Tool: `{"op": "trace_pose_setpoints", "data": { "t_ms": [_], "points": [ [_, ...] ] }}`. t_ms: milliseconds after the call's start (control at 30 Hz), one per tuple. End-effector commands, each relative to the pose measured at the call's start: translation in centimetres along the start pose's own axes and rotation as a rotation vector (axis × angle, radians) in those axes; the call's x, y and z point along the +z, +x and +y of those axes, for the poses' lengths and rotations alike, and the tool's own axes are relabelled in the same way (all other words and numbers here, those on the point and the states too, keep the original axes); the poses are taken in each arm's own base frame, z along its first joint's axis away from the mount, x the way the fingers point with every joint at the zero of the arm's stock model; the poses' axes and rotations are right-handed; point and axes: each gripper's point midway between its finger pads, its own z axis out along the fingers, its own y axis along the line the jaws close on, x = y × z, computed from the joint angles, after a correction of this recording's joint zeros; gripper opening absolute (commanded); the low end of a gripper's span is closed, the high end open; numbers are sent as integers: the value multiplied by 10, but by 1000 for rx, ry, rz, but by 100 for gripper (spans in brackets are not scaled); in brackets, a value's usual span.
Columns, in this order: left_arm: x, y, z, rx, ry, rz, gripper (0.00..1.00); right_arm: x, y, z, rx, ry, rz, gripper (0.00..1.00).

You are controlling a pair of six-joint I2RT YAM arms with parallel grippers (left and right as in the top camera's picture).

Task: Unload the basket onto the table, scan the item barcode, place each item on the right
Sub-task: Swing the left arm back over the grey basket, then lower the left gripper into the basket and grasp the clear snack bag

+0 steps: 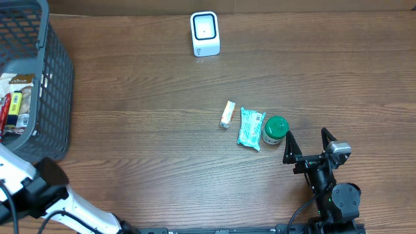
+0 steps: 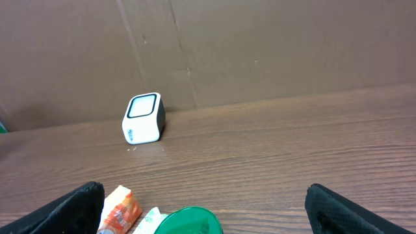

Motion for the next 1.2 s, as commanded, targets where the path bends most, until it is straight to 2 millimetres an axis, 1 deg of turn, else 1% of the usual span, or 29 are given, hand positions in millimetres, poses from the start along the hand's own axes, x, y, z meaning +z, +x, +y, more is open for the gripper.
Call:
{"op": "trace_pose_setpoints", "data": {
  "t_ms": [0,67,167,200,400,500,600,700,833,1167],
  "points": [
    [42,16,17,128,-35,90,96,0,1,-2,0,4,-5,100],
    [65,30,23,185,-35,153,97,0,1,-2,0,4,-5,100],
    [97,51,25,261,-19,240,97,0,1,-2,0,4,-6,100],
    [110,61,25,279,-12,277,98,0,1,-2,0,4,-6,100],
    [177,112,28,313,19,443,98,0,1,-2,0,4,-6,100],
    [205,139,30,338,37,520,98,0,1,-2,0,4,-6,100],
    [227,163,31,352,51,584,99,0,1,-2,0,4,-6,100],
    [243,184,34,365,52,639,99,0,1,-2,0,4,-6,100],
    [257,206,42,376,25,702,100,0,1,-2,0,4,-6,100],
    [274,245,47,370,21,812,100,0,1,-2,0,4,-6,100]
  ]
}}
